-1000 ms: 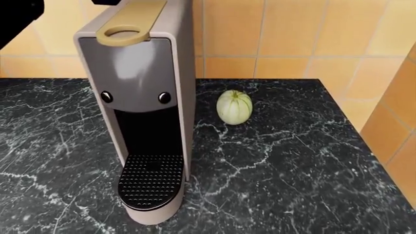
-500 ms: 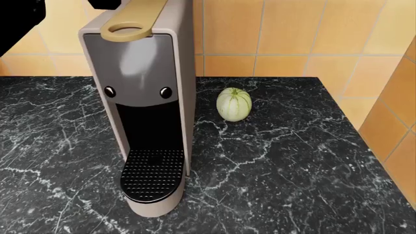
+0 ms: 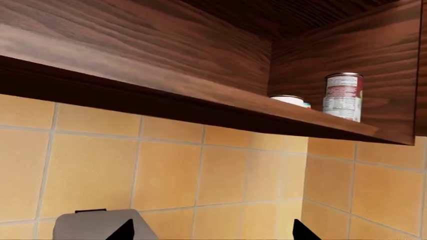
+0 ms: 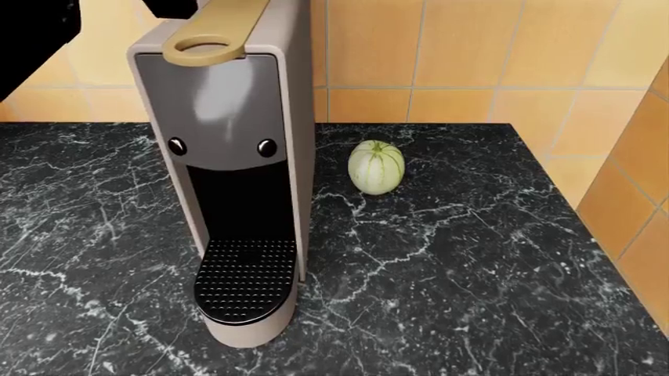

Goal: Pick the cans from the counter and place them in their designated side in the cabinet.

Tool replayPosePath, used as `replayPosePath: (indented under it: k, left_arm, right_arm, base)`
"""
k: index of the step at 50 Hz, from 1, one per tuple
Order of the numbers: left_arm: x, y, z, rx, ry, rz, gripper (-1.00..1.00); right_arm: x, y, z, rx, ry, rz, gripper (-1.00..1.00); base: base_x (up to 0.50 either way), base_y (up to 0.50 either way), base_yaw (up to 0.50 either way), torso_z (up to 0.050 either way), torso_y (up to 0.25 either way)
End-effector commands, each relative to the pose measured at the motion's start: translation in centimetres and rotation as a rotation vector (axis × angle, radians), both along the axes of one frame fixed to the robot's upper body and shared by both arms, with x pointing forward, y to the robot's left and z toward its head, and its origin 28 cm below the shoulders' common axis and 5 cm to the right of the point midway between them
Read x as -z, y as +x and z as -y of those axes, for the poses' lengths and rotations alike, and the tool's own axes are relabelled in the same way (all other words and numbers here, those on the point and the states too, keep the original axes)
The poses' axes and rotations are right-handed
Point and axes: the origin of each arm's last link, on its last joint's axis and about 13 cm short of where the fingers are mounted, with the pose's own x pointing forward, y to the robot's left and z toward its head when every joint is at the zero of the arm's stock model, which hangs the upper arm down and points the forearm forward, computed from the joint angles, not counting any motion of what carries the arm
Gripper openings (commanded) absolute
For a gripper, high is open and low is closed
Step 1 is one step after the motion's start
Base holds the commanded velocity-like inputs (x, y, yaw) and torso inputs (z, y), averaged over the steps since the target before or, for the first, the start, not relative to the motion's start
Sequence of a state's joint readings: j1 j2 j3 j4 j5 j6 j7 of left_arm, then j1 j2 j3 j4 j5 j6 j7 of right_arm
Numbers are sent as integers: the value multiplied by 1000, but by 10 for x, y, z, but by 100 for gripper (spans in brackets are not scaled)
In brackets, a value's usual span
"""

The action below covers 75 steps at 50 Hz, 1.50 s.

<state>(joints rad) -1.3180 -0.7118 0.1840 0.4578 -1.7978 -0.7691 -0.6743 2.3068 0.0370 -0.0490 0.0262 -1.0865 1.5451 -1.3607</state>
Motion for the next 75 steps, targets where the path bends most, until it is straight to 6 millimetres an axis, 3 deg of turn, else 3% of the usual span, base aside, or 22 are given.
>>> replayPosePath:
  k: [1, 16, 32, 38, 75]
  left_arm:
    - [3, 5, 0, 2, 4, -3, 100]
    - [2, 2, 2, -1, 7, -4, 100]
    - [5, 7, 3, -4, 3, -16, 100]
    - [6, 9, 4, -1, 0, -19, 100]
    - [3, 8, 7, 5, -3, -23, 100]
  right_arm:
    - [15, -14, 6, 43, 57, 18, 100]
    - [32, 4, 12, 62, 112, -34, 100]
    - [56, 38, 16, 59, 167, -181, 100]
    - [68, 50, 9, 47, 174, -220, 100]
    - [72, 50, 5, 60, 149, -204, 100]
  base:
    - [0, 0, 0, 0, 0]
    - [0, 0, 0, 0, 0]
    - [0, 0, 0, 0, 0]
    - [0, 0, 0, 0, 0]
    - [0, 0, 0, 0, 0]
